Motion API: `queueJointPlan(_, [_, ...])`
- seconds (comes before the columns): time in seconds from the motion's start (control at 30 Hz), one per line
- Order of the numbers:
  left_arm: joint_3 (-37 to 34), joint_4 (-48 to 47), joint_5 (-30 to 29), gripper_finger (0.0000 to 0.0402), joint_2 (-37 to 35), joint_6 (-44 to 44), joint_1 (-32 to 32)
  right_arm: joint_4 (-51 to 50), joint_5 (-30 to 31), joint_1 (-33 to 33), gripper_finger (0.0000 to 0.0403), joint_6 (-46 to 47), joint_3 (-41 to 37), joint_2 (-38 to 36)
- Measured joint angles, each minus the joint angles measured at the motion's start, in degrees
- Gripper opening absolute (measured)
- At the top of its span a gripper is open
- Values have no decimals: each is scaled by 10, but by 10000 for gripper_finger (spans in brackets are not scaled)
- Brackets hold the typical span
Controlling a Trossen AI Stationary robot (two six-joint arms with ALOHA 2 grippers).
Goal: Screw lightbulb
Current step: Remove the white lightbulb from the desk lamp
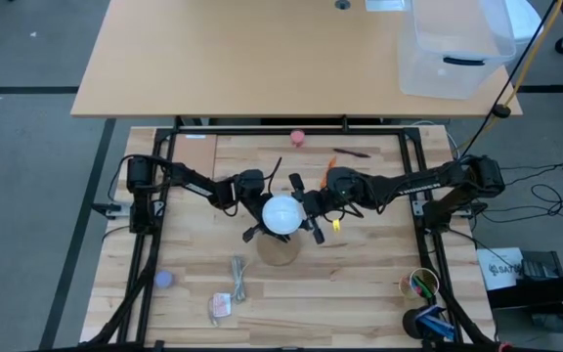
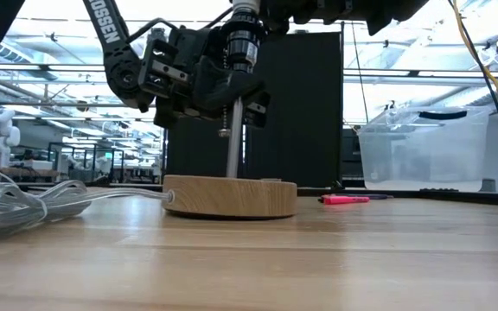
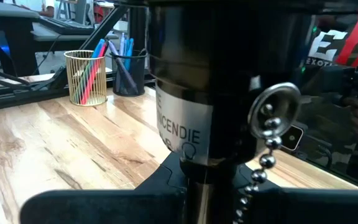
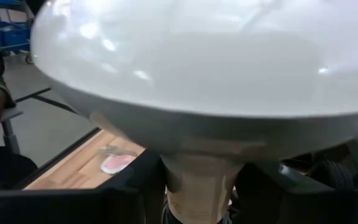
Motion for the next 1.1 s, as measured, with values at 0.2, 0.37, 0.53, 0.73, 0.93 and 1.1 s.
queueJointPlan(0.2, [2,0,-30,27,0,0,0,-5,-8,0,166,2,0,-2])
queueJointPlan(0.37, [2,0,-49,26,0,-2,-1,-2,-7,2,180,4,0,-3])
queueJointPlan(0.53, [3,0,-58,26,-1,-6,0,2,-7,2,204,15,1,-3])
queueJointPlan(0.73, [3,0,-68,26,-1,-6,1,-12,-8,5,254,27,1,-4])
queueJointPlan(0.93, [3,0,-92,26,-1,-6,3,-122,28,6,282,28,1,-43])
queueJointPlan(1.1, [3,7,-119,26,-1,-7,8,-213,144,12,280,22,1,-103])
